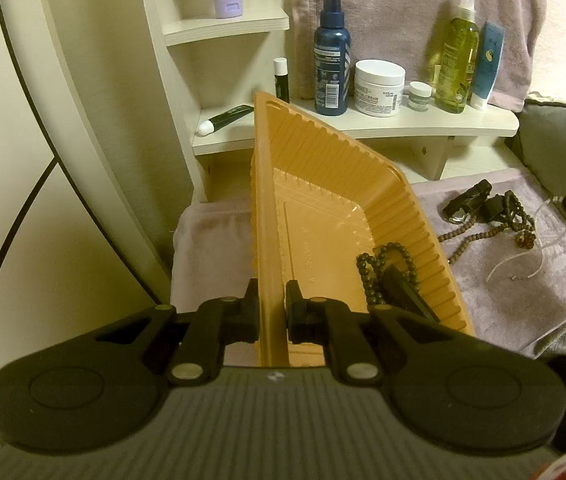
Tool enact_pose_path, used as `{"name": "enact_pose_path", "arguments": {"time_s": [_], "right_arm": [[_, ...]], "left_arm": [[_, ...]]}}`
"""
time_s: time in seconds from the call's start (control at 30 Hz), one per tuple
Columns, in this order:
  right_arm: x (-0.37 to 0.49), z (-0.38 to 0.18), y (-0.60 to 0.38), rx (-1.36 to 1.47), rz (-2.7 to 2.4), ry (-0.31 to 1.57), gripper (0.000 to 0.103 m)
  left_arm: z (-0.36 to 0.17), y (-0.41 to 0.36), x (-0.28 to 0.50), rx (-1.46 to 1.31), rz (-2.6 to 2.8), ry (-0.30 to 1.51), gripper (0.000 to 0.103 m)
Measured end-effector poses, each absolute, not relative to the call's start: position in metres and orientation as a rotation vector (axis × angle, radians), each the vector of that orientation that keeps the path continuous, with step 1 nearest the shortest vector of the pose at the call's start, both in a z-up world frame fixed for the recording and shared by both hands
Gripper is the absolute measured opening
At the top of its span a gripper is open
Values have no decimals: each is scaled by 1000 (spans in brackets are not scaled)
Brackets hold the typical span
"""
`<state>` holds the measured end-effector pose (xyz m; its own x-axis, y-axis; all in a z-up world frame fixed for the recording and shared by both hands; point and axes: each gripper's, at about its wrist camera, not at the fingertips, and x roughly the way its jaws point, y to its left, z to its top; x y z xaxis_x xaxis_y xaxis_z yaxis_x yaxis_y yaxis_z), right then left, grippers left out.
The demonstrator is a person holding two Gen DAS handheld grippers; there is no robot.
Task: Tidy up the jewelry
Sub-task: 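Lift the pearl strand with the right gripper and carry it over the tray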
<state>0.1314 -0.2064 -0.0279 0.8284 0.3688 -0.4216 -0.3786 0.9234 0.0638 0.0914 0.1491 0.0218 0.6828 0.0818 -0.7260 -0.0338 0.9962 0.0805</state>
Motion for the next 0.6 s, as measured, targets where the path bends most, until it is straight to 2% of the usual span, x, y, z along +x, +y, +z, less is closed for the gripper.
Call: {"name": "enact_pose_path", "arguments": {"time_s": [0.6], "right_arm": [[119,50,-167,-35,581,267,2]], "left_arm": [[23,148,92,63,58,814,10]]}}
